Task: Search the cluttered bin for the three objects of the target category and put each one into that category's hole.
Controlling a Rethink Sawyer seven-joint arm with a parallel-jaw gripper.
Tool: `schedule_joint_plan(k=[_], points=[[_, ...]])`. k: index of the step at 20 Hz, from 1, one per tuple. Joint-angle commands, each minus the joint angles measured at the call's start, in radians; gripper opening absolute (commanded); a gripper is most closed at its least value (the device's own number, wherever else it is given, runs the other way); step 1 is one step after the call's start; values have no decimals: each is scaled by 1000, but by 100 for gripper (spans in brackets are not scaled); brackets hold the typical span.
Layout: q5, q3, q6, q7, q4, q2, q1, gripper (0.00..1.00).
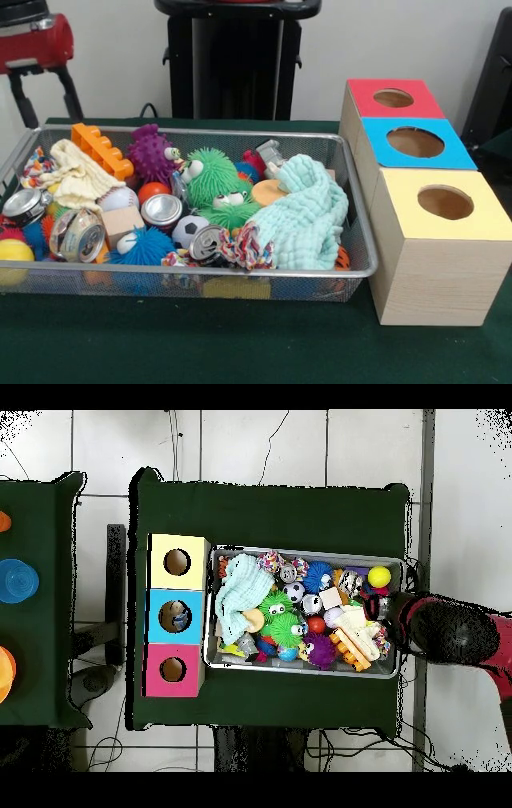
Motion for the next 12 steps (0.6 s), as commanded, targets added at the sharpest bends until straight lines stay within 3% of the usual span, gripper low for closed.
schedule_joint_plan(k=[1,3,4,7,12], points=[[-50,-87,-36,126,99,-69,166,100],[-50,-158,-90,254,107,-91,221,100],[-45,-209,-68,309,97,-91,254,100],[-32,-272,-87,331,95,-90,285,100],[26,-294,-69,254,123,-78,293,100]])
